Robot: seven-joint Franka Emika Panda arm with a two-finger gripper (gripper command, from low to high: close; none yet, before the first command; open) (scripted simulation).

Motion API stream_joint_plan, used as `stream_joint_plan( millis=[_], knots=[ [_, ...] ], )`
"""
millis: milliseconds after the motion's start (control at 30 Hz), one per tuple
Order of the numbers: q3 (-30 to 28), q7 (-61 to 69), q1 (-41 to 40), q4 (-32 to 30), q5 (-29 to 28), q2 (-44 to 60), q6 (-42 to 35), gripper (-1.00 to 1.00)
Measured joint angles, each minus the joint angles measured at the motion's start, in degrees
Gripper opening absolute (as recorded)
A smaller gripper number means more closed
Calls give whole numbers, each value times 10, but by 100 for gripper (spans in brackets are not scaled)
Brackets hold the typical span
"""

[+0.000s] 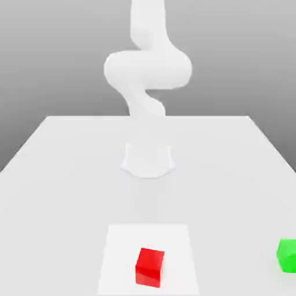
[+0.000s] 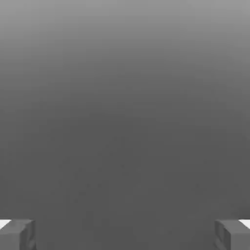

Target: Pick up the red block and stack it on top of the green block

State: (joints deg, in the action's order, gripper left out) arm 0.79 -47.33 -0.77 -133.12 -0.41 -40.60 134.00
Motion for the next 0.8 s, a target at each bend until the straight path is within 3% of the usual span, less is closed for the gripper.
stream_joint_plan(
  millis=[800],
  knots=[
    [30, -123, -28, -124, -15, 501, 218, 0]
  ],
)
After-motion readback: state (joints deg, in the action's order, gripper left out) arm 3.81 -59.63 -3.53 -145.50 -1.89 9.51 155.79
